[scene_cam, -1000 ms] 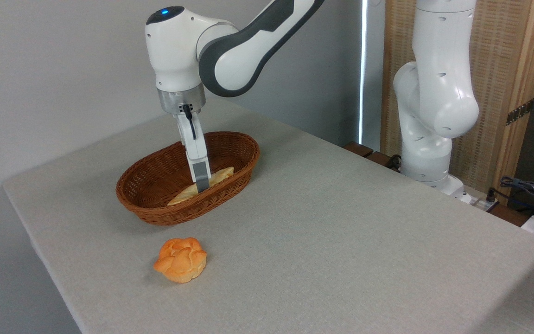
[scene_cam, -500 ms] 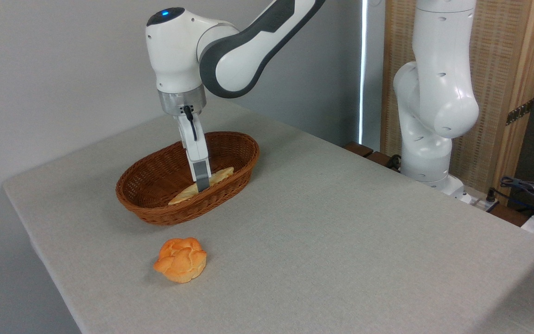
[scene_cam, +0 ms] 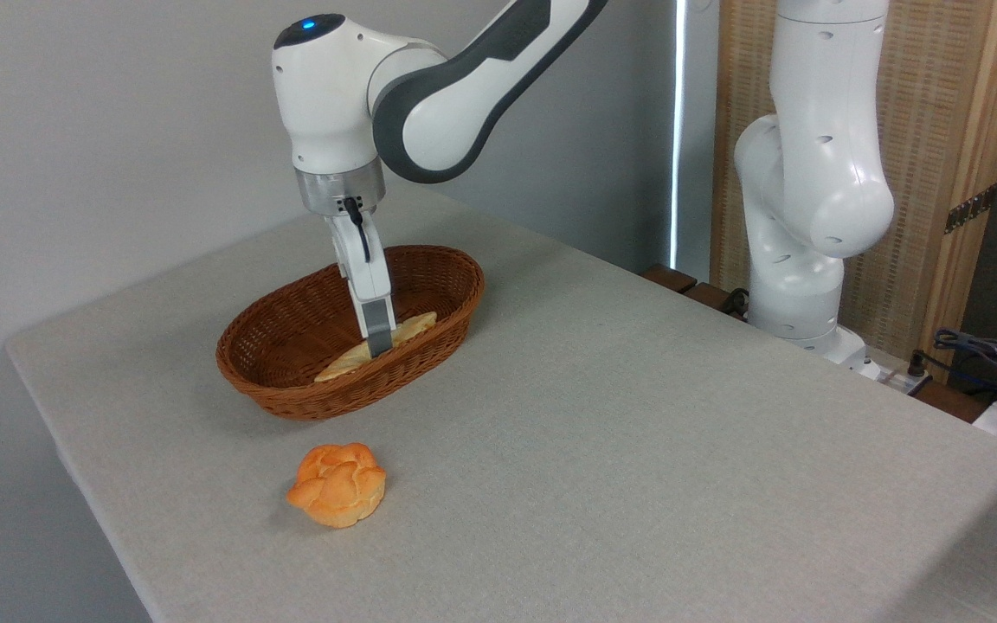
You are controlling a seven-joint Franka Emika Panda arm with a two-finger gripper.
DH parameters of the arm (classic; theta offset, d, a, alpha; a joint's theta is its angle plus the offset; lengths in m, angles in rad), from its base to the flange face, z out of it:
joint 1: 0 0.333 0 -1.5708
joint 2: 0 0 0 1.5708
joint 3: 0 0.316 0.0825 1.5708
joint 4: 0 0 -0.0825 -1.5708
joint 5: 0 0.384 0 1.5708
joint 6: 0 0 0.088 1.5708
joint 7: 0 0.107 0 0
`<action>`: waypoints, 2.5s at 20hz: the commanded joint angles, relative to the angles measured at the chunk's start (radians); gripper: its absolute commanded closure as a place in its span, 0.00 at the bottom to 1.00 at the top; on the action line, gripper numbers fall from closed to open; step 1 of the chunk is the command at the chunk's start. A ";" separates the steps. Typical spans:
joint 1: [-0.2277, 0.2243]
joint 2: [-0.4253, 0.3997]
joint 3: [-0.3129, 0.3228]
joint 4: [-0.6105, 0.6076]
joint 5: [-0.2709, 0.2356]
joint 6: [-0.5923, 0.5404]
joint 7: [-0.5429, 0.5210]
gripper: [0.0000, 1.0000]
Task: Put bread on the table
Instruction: 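Close the gripper fingers on the long bread roll in the basket, then lift the bread roll up out of the basket, then move the roll beside the basket and release it onto the table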
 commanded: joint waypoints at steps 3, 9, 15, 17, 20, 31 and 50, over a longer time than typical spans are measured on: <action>-0.016 -0.005 0.005 -0.017 -0.020 0.030 -0.024 0.59; -0.015 -0.011 0.012 -0.006 -0.051 0.030 -0.047 0.59; -0.007 -0.014 0.022 0.061 -0.059 0.024 -0.089 0.58; -0.005 -0.013 0.025 0.073 -0.059 0.024 -0.092 0.58; -0.005 -0.014 0.049 0.096 -0.085 0.023 -0.093 0.58; -0.007 -0.027 0.178 0.274 -0.083 -0.318 -0.073 0.46; -0.005 -0.136 0.339 0.284 0.139 -0.516 0.132 0.00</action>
